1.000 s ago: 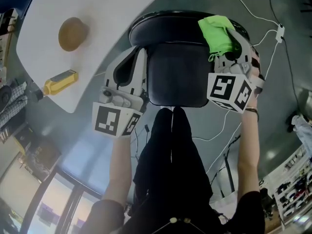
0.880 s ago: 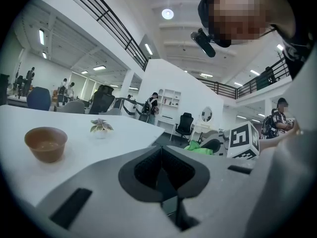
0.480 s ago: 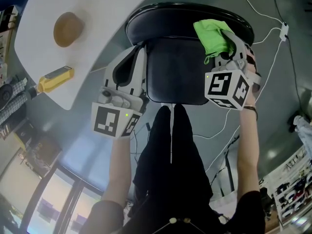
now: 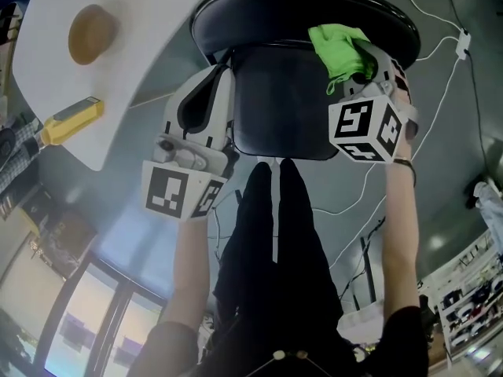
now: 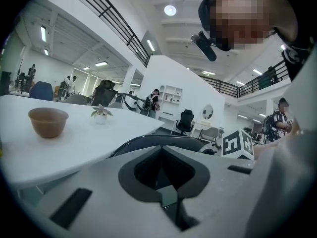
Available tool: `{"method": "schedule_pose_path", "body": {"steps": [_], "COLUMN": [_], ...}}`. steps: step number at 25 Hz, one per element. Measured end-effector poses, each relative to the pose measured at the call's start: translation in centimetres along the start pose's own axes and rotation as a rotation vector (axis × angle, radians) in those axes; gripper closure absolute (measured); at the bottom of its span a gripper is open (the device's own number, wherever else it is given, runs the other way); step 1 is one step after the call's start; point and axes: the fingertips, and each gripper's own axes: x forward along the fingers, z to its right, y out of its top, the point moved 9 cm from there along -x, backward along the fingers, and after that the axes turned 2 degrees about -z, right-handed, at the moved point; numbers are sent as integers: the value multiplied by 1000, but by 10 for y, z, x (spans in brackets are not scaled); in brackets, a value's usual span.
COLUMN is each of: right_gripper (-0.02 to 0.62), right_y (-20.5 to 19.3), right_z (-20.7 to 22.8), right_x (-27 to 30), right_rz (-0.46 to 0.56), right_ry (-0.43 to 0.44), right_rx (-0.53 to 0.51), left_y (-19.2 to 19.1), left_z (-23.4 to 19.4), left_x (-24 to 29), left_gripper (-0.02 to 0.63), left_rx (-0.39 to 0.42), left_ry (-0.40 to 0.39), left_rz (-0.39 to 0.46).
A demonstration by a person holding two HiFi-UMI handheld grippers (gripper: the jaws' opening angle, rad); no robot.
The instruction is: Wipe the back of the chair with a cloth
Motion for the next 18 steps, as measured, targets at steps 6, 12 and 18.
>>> {"method": "schedule_pose_path", "body": {"steps": [6, 12, 18], "right_gripper": [552, 552, 552], "right_y": [-19, -25, -34], "right_z": [-19, -30, -43], "right_x": [18, 28, 41], "right_rz": [-34, -57, -81], "right_ry": [76, 103, 133], "right_rx": [-2, -17, -16], "left_y": [-6, -14, -22], "left_z": [4, -3, -8], "left_x": [1, -1, 2], "left_gripper": [600, 600, 600], "left_rx": [1, -4, -9], "left_ry": [4, 21, 24], "left_rz": [-10, -19, -24]}}
